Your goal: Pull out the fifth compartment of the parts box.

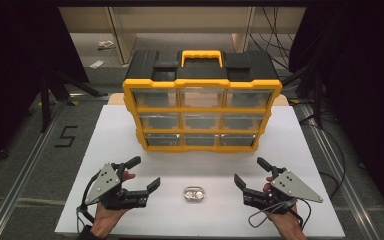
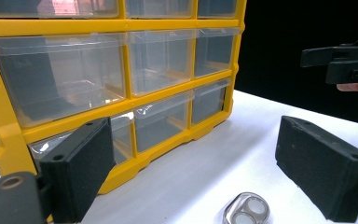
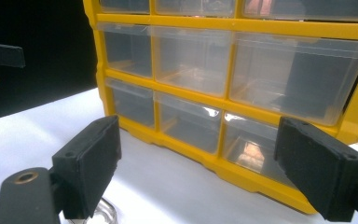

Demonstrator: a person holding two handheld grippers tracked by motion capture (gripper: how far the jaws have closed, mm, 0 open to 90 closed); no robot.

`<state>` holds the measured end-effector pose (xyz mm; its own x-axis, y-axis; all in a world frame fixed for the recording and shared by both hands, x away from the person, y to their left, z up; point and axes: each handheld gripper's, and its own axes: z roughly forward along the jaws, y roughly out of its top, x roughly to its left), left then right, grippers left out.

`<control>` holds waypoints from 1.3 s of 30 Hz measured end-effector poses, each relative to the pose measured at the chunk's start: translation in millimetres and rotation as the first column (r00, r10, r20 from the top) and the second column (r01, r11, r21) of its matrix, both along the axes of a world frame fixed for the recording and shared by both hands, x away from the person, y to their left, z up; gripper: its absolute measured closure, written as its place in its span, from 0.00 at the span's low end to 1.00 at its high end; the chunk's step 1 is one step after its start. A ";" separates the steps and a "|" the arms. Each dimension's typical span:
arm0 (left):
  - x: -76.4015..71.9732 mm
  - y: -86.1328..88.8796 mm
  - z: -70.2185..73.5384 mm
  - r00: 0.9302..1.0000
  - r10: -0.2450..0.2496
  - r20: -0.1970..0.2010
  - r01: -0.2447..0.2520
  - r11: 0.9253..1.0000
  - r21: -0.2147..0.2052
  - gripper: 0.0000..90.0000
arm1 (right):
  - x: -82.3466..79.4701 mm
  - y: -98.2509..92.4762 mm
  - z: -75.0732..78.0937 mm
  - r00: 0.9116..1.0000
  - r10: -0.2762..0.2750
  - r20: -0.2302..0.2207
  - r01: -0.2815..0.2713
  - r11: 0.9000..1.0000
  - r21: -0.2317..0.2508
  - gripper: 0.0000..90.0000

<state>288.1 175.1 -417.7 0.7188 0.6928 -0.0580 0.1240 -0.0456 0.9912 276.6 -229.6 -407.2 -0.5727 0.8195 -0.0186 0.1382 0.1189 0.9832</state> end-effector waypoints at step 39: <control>-0.6 -2.3 -1.3 1.000 -0.011 0.007 0.011 1.000 0.024 0.14 | 4.1 3.9 8.5 0.999 0.021 0.050 -0.018 0.998 -0.056 0.19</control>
